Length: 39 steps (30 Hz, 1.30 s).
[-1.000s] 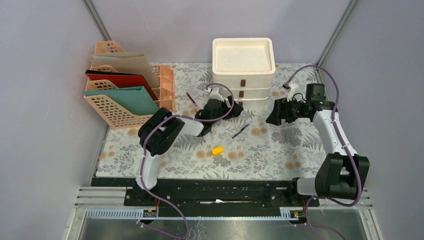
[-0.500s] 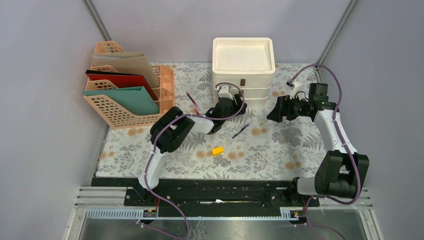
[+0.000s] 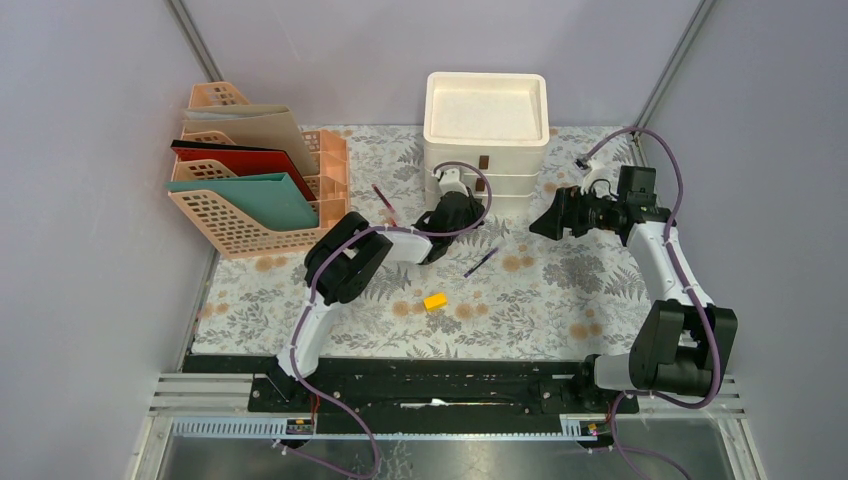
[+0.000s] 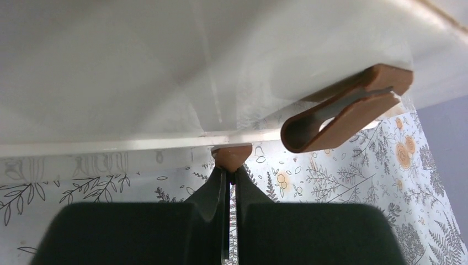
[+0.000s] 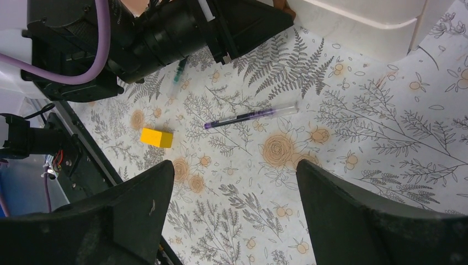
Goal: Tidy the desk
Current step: Open the drawer in the storage box.
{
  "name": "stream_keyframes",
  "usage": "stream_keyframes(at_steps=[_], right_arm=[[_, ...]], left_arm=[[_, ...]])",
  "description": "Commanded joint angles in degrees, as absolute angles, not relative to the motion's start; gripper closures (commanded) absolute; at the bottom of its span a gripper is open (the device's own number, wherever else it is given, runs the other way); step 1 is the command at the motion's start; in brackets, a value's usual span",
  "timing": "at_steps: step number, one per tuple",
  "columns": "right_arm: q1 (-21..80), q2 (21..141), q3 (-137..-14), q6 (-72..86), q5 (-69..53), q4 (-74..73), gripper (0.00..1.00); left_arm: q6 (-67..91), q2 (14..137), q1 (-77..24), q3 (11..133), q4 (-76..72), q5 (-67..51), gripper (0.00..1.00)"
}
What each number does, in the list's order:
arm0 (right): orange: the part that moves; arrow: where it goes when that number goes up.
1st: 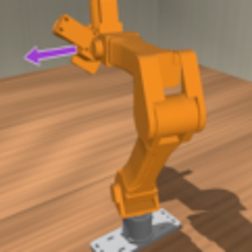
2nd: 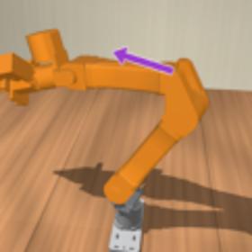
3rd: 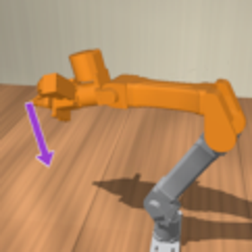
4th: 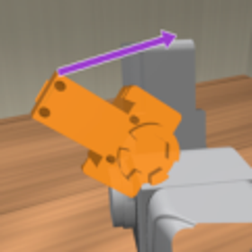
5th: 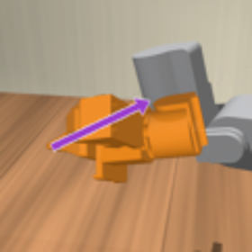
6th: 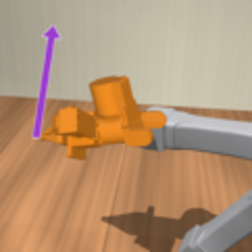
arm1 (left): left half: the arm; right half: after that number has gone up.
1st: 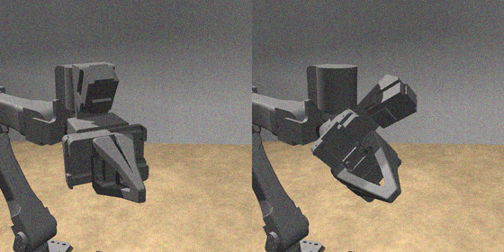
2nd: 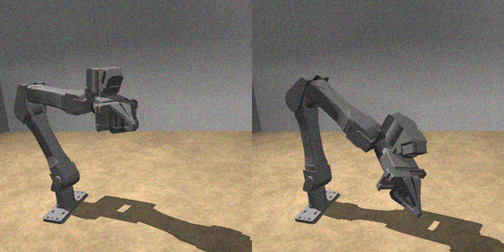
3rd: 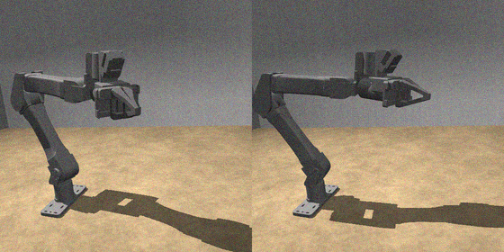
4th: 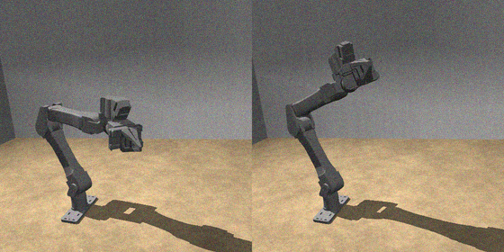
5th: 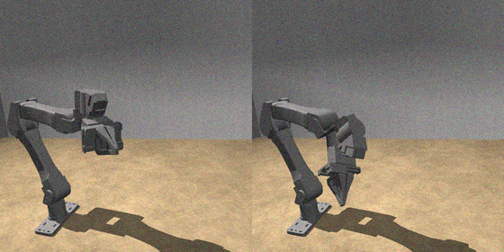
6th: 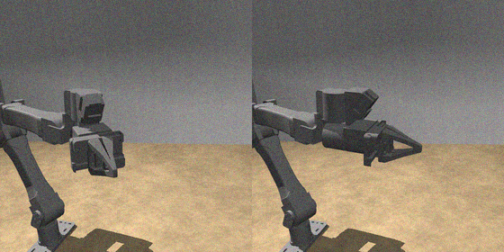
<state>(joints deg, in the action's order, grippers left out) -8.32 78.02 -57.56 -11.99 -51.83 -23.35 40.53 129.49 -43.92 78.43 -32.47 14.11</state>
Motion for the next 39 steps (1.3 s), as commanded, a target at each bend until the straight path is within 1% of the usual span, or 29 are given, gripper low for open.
stream_keyframes(at_steps=[1,4,6,9,13,14,16,22,25,26,27,28,29,31,32,39], right_arm=[[-8.53,77.44,-56.75,-12.19,-54.19,-21.97,0.12],[-8.53,77.34,-56.42,-13.73,-54.69,-22.42,0.12],[-8.53,77.09,-56.82,-15.08,-55.31,-23.57,0.06],[-8.46,77.33,-57.41,-17.44,-56.74,-25.04,0.06],[-7.87,78.41,-58.17,-21.35,-59.13,-27.24,0.06],[-7.38,78.84,-58.62,-21.35,-59.13,-27.24,0.06],[-5.55,80.01,-60.48,-21.35,-59.13,-27.24,0.06],[3.44,83.14,-63.55,-21.35,-59.13,-27.24,0.06],[7.27,83.69,-63.60,-21.35,-59.13,-27.24,0.06],[8.76,84.40,-64.16,-21.35,-59.13,-27.24,0.06],[10.10,85.43,-64.81,-59.80,-55.18,-46.16,0.04],[11.55,86.54,-65.34,-91.20,-52.92,-61.09,0.05],[12.76,87.52,-65.75,-96.75,-51.41,-63.08,0.06],[15.05,89.00,-66.07,-99.59,-49.41,-62.04,0.09],[16.12,89.63,-66.13,-99.67,-48.29,-60.95,0.10],[22.49,94.11,-67.91,-94.32,-41.30,-53.15,0.16]], left_arm=[[39.18,126.75,-43.54,77.87,-33.39,12.91,1.00],[38.77,123.74,-43.67,73.89,-33.70,9.73,1.00],[38.72,120.90,-43.74,70.20,-33.39,7.19,1.00],[39.29,115.72,-44.03,63.98,-33.19,3.52,1.00],[41.28,113.04,-44.52,58.82,-31.10,-2.00,1.00],[42.02,113.07,-44.53,58.59,-30.16,-3.18,0.97],[43.09,112.80,-44.54,58.36,-28.65,-4.32,0.84],[42.21,107.55,-44.53,60.47,-22.80,-4.49,0.53],[39.02,103.22,-44.42,61.44,-17.98,-3.94,0.42],[37.53,101.64,-44.44,61.58,-16.27,-3.69,0.40],[36.13,100.19,-44.39,61.61,-14.39,-2.87,0.40],[34.27,98.88,-44.36,61.71,-12.55,-2.17,0.40],[32.60,97.06,-44.33,61.81,-10.37,-1.17,0.39],[29.59,94.39,-44.13,61.75,-6.28,2.20,0.34],[28.42,93.02,-44.04,61.55,-4.39,4.31,0.32],[24.88,82.36,-43.23,55.98,2.25,17.23,0.07]])
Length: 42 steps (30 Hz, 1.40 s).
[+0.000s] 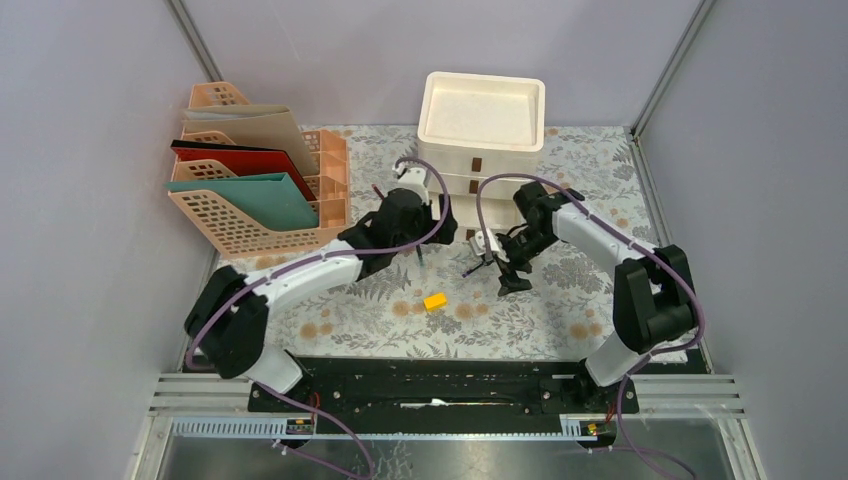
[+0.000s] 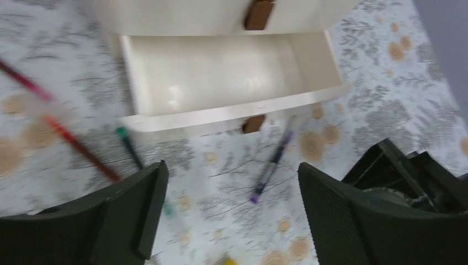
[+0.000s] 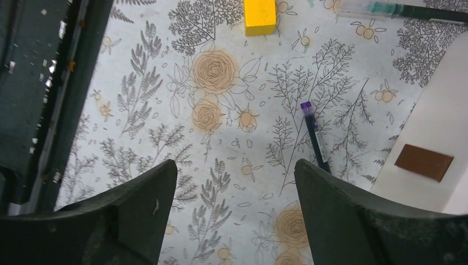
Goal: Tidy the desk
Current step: Open the drawer in the storage box, then pick up the stationery from the center of the board.
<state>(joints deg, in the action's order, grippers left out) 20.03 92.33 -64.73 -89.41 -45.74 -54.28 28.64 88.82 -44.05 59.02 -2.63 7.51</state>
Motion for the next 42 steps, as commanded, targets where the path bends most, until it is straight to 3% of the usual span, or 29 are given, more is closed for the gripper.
stream_keyframes(at_steps=[1,7,17,42], right_arm=[[23.49,94.84,-68.40,-92.90,-40.24,-51.97,0.17],[28.37,101.16,-71.78,-84.06,-32.73,-45.84,0.31],[30.48,108.18,-75.57,-77.16,-24.25,-41.84,0.44],[31.66,106.80,-66.89,-76.67,-23.17,-41.76,0.46]], left_arm=[[25.03,80.61,-43.12,55.01,2.58,18.67,0.02],[31.62,70.77,-38.73,46.79,2.03,19.28,0.01],[40.09,56.66,-34.00,34.04,0.37,15.91,0.01],[49.55,57.75,-30.17,28.47,-8.25,6.62,0.04]])
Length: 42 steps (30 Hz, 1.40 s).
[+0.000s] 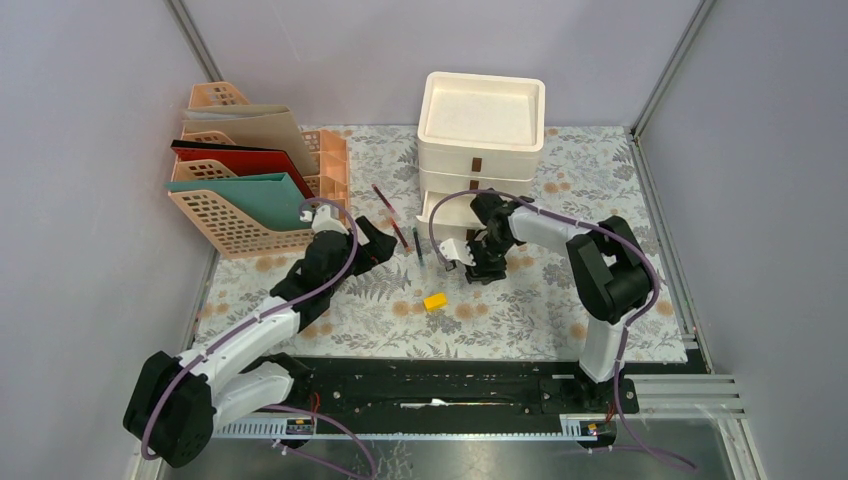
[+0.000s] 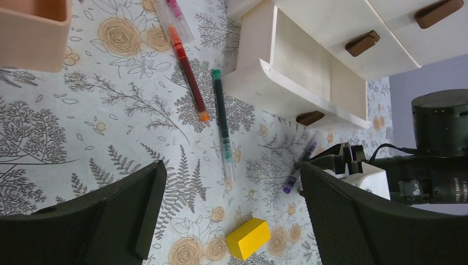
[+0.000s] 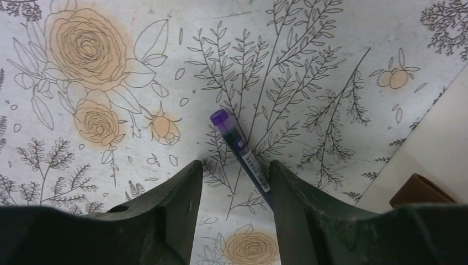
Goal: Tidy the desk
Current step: Pick up the stationery from the center of the board.
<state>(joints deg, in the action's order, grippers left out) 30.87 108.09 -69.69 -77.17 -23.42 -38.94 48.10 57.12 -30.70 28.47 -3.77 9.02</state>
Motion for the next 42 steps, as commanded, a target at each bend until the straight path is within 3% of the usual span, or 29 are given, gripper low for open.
stream_keyframes(at_steps=[1,16,34,35,36,42], right_arm=[[31.71,106.59,-66.74,-76.67,-23.17,-41.76,0.46],[31.67,105.06,-67.06,-76.67,-23.17,-41.76,0.46],[31.66,106.27,-77.60,-76.67,-23.17,-41.76,0.46],[31.70,106.00,-78.77,-71.02,-24.24,-43.85,0.14],[31.69,105.63,-79.66,-69.27,-26.53,-46.05,0.04],[31.72,101.36,-79.71,-66.82,-32.84,-50.36,0.03]], left_arm=[[49.63,57.94,-30.11,28.48,-8.45,6.40,0.04],[50.27,58.75,-29.27,28.78,-9.22,3.85,0.04],[50.37,59.45,-28.56,28.83,-10.38,1.94,0.03],[50.36,59.42,-28.56,28.83,-10.30,1.93,0.03],[50.30,59.29,-28.50,28.76,-10.22,1.93,0.03],[50.36,58.56,-28.22,28.30,-10.20,2.13,0.03]])
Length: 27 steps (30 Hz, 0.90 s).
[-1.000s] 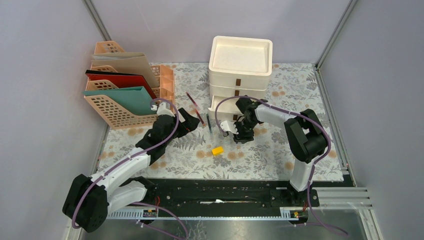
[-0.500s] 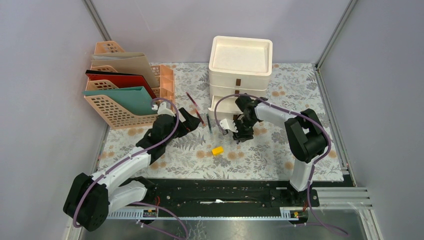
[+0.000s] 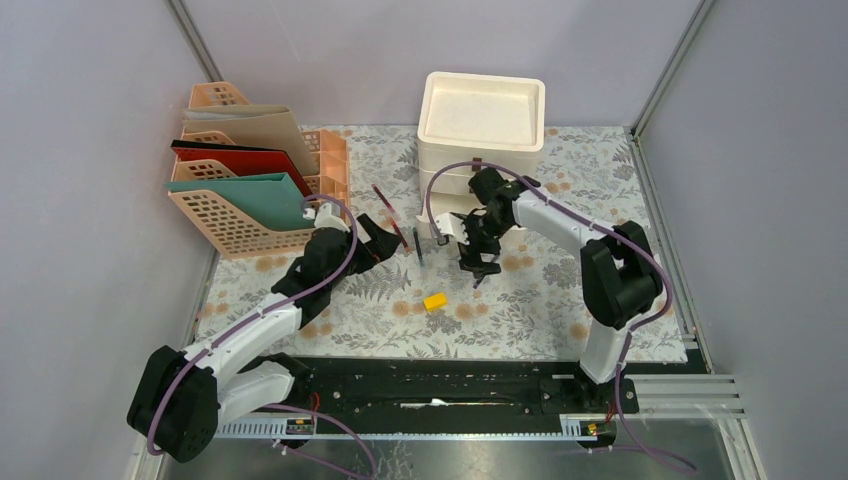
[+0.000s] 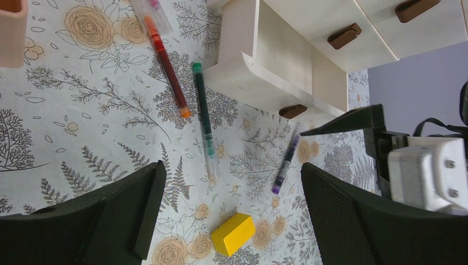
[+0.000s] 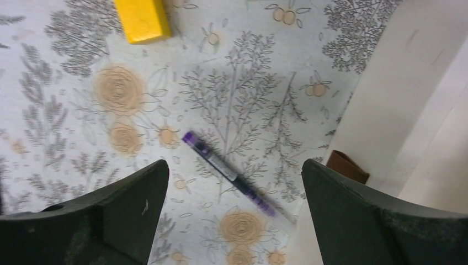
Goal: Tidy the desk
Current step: Pick up the stationery from the center of the board.
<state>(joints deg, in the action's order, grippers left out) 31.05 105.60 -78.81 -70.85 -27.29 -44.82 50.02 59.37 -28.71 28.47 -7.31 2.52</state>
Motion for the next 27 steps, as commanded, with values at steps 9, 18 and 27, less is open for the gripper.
stream_keyframes(at_steps=[9,18,27], right_arm=[[31.64,101.44,-73.09,-66.50,-33.13,-50.66,0.04],[31.65,107.15,-76.45,-81.60,-19.89,-47.78,0.30],[31.61,110.71,-77.17,-85.30,-16.07,-45.74,0.31]], left_arm=[[50.78,60.05,-28.09,28.59,-11.13,0.55,0.03],[51.34,57.55,-28.05,27.20,-10.14,1.55,0.02],[51.51,58.20,-27.87,26.88,-10.72,1.42,0.02]])
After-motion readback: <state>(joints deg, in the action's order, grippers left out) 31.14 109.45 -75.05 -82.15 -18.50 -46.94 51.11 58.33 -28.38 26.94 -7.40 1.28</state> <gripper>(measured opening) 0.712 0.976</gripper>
